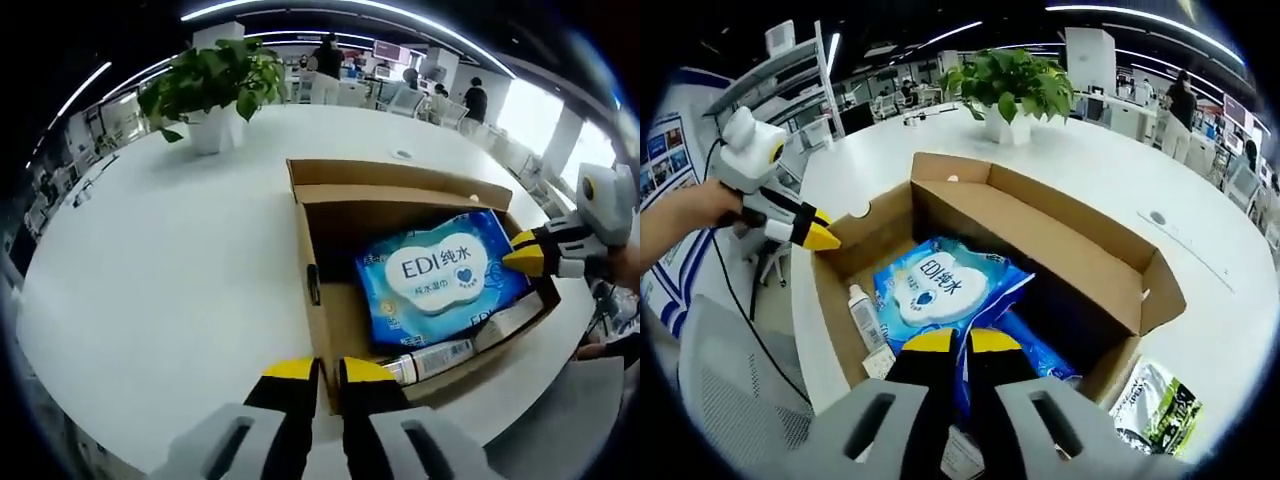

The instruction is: Operate the shoe box by opening the lid, removing the specified soft item, and placing it in the target area until the item is outside and the box remains undamaged.

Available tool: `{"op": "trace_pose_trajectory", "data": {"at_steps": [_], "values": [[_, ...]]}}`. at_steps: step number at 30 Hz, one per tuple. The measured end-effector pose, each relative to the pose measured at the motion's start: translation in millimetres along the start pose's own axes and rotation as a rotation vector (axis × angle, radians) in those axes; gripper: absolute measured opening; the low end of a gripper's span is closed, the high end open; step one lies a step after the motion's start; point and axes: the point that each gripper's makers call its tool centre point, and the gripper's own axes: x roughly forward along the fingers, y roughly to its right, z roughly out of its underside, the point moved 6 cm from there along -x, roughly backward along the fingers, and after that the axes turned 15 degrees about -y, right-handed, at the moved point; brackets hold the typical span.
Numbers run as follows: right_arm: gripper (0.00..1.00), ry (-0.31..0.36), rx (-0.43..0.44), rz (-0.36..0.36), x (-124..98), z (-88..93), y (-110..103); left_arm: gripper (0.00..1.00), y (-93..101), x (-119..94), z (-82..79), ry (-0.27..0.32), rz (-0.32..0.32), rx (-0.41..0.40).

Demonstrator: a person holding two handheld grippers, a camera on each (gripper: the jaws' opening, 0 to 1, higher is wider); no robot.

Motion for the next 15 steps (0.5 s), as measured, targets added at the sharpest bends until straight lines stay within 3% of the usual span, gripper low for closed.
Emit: {"op": "trace_pose_trajectory", "data": {"at_steps": [9, 13, 15], "values": [[0.02, -0.023, 0.028, 0.018, 4, 13.8, 10, 0.09, 1.4, -5, -5.3, -0.015, -0.029, 0.073], [0.01, -0.027, 0.022, 0.021, 6, 14.7, 11, 0.2, 3.8, -14, -14.6, 0.015, -0.031, 0.071], [0.01, -0.029, 0.02, 0.023, 6, 15.6, 12, 0.21, 7.9, -18, -21.3, 0.033, -0.035, 0.104]]}}
